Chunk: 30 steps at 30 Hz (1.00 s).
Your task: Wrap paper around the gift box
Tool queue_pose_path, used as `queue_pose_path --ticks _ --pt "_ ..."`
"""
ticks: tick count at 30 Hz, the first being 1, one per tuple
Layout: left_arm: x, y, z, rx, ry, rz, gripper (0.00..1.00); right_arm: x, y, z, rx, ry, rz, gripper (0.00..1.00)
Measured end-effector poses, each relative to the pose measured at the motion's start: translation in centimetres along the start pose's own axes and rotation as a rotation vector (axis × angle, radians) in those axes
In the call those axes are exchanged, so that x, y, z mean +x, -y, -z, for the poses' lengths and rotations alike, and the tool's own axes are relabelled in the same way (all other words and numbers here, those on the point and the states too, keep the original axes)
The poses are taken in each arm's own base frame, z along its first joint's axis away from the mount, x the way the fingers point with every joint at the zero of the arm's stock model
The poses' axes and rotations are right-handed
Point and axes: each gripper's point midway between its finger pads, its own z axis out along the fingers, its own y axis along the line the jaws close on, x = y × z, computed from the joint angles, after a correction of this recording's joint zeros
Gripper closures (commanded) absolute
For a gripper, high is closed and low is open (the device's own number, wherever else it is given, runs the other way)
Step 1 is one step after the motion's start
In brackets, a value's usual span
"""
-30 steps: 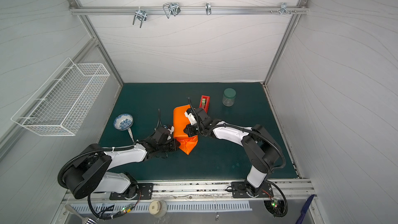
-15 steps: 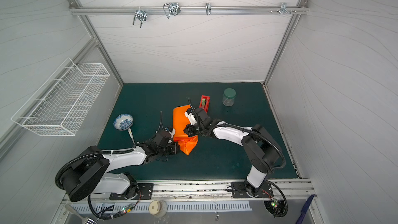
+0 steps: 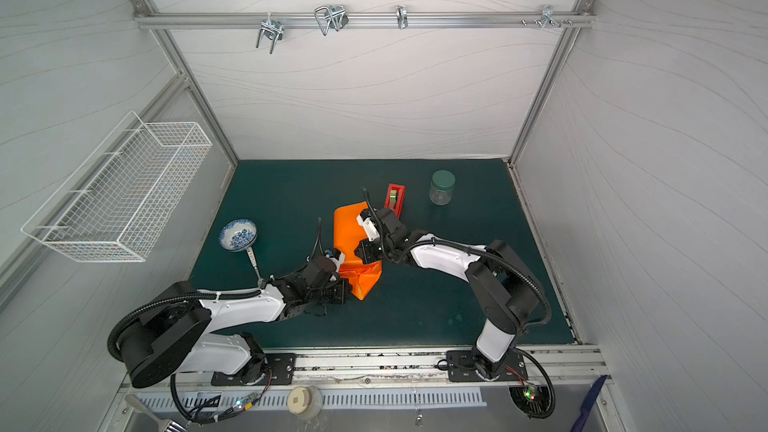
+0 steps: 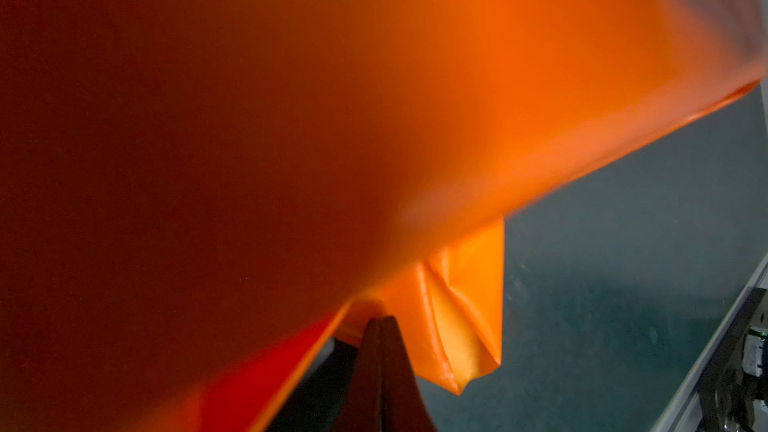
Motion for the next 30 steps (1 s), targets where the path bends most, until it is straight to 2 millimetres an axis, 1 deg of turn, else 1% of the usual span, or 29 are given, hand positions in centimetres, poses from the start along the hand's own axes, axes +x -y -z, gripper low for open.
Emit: queue_pose_path --ticks 18,23,30 --pt "1.1 2.2 -0.7 0.006 -0.06 -0.128 1.0 0.0 0.0 0.0 -0.001 -0.001 -0.003 0.85" --pt "1.5 2.4 -0.5 0.011 -0.069 -0.139 1.0 0.0 0.0 0.0 -0.001 -0.001 -0.002 0.86" --pt "2.3 2.2 0.1 0.011 -0.085 -0.137 0.99 0.1 0.1 0.0 -0.002 0.002 -0.003 0.86"
